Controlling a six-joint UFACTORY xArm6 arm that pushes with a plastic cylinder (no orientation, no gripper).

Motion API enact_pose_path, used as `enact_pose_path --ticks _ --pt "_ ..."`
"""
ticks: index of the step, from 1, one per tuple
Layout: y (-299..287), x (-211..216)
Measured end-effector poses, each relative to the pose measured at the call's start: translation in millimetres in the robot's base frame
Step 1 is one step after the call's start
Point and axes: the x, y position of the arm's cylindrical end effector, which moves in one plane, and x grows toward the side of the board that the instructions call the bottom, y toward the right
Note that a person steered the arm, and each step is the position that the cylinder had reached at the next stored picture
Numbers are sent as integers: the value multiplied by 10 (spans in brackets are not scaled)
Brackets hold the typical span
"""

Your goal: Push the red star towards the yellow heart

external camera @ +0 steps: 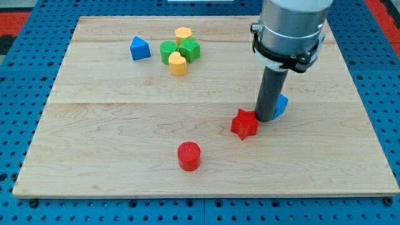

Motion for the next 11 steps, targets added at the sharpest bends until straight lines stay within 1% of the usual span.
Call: enact_pose_path --ticks 1,2,4,6,9,11 --pt "115 168" --pt "235 439" --pt "-731 387" --pt "-806 -120" --pt "-874 -1078" --pt "-1018 -1492"
